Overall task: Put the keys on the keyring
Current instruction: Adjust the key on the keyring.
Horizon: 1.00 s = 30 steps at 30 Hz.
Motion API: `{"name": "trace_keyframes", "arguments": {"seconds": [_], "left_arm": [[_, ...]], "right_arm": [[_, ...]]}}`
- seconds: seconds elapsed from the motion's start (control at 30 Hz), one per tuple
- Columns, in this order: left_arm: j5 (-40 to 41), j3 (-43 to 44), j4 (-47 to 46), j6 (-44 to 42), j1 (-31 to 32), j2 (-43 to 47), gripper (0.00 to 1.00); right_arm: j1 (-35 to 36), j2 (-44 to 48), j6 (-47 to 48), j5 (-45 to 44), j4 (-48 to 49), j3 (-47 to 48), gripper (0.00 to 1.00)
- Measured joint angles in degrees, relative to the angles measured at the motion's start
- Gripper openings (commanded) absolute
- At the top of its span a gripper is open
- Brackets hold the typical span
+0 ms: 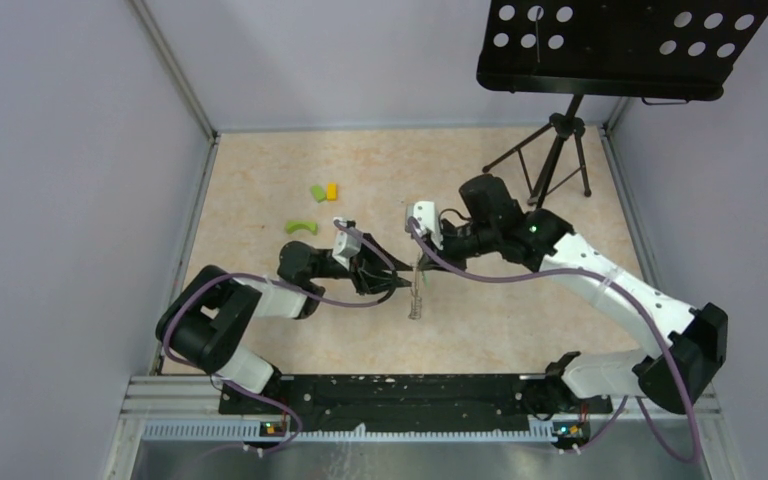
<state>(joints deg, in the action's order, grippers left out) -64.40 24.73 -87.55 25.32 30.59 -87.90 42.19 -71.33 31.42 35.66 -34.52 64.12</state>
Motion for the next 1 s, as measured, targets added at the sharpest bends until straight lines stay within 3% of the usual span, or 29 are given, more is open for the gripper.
{"name": "trace_keyframes", "arguments": {"seconds": [0.07, 0.23, 0.57, 0.8, 1.0], "left_arm": [[-0.96, 0.00, 0.07, -1.60, -0.85, 0.00, 0.59], [-2.45, 0.00, 0.07, -4.61, -3.43, 0.00, 0.69], [-2.40, -0.87, 0.09, -8.85, -5.73, 0.00, 0.73], [-4.79, -0.81, 0.09, -6.51, -7.32, -0.02, 0.81], [-7.21, -0.59, 0.07, -4.81, -7.80, -1.36, 0.79]], "right_arm": [[1.03, -2.16, 0.83, -3.65, -4.66, 5.46, 0.00], [5.97, -8.07, 1.86, -14.19, -13.94, 14.05, 0.00], [10.99, -12.61, 2.73, -30.67, -25.57, 20.83, 0.00], [13.73, -15.19, 6.97, -40.94, -30.75, 24.83, 0.00], [16.11, -18.29, 10.60, -51.28, -34.93, 26.03, 0.00]]}}
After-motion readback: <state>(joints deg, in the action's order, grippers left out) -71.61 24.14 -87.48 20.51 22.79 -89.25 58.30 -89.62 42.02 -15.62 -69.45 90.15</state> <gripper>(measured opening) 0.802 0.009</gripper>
